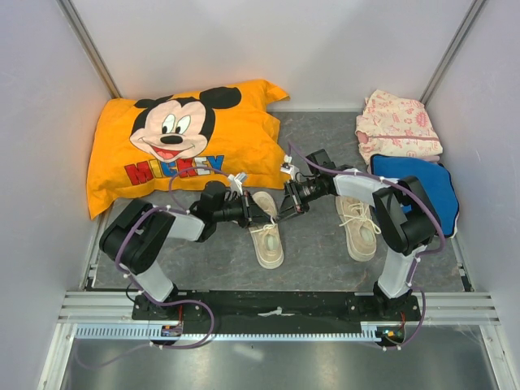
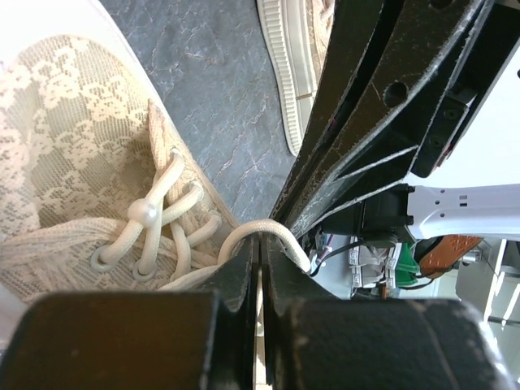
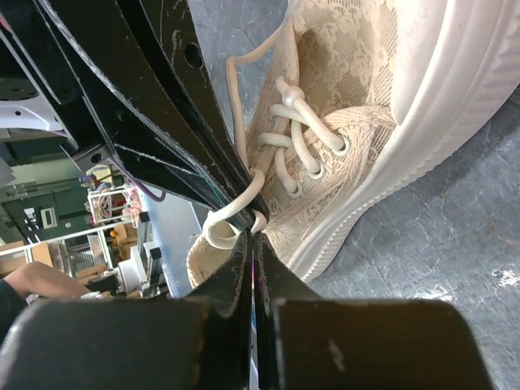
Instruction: Tie the shoes
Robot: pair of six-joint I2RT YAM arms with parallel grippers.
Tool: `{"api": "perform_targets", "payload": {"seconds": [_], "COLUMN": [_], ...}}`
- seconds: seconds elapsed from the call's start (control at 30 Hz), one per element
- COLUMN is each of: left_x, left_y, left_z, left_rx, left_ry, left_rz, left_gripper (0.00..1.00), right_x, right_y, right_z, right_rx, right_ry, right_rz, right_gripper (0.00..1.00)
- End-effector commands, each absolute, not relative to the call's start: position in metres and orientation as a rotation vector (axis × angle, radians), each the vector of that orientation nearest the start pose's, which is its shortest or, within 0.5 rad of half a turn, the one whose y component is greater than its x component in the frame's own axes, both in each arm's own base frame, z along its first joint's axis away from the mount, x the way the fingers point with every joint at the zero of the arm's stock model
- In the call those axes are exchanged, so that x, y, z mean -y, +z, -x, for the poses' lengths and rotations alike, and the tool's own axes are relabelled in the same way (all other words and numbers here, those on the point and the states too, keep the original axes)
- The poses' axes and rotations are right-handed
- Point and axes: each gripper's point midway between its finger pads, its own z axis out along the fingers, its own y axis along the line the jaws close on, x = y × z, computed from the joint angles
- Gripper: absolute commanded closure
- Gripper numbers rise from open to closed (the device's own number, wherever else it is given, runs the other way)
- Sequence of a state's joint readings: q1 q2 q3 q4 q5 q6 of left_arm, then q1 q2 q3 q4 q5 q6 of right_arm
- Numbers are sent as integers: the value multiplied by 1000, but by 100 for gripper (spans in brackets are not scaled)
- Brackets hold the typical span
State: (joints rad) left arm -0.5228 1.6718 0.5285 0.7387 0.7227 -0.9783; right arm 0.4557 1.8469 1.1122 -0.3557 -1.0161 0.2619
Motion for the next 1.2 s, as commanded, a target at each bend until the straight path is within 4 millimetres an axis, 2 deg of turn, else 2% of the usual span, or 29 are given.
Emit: {"api": "perform_targets", "payload": {"seconds": [0.0,0.17,0.2,0.4,0.43,0.47,0.53,0.57,0.6,0.67,0.73,0.8,0.83,0.93,1.03,1.17], "left_x": [312,300,295,268,259,257,240,235,229,215,201,189,183,169,162,165], "left_y": [110,125,122,144,138,152,150,159,157,157,150,135,127,104,87,71], "left_z": [-251,-243,-235,-224,-219,-222,-221,-223,-225,-232,-250,-248,-250,-256,-266,-278], "left_rx": [-2178,-2170,-2219,-2189,-2229,-2180,-2211,-2179,-2184,-2125,-2053,-2034,-1956,-1862,-1834,-1888], "left_ry": [-1639,-1635,-1647,-1529,-1487,-1461,-1383,-1351,-1304,-1137,-923,-816,-739,-579,-499,-526], "left_rz": [-163,-276,-290,-505,-544,-592,-633,-664,-690,-879,-1042,-1182,-1309,-1484,-1570,-1605], "left_gripper": [91,75,73,67,66,66,66,65,64,63,62,62,62,61,61,60], "right_x": [-298,-293,-291,-286,-286,-285,-284,-283,-283,-282,-280,-278,-278,-276,-277,-279], "right_y": [104,110,110,108,110,110,112,112,112,115,117,119,121,124,128,128], "right_z": [-246,-257,-255,-261,-263,-264,-267,-267,-268,-271,-277,-280,-286,-296,-300,-301], "right_rx": [-2504,-2463,-2476,-2472,-2463,-2461,-2454,-2455,-2448,-2443,-2417,-2413,-2394,-2373,-2363,-2361], "right_ry": [1639,1531,1518,1418,1406,1392,1362,1354,1335,1311,1260,1221,1178,1109,1087,1051], "right_rz": [656,703,711,793,806,822,841,847,860,875,915,928,953,989,1015,1040], "right_gripper": [100,100,100,100,100,100,100,100,100,100,100,100,100,100,100,100]}}
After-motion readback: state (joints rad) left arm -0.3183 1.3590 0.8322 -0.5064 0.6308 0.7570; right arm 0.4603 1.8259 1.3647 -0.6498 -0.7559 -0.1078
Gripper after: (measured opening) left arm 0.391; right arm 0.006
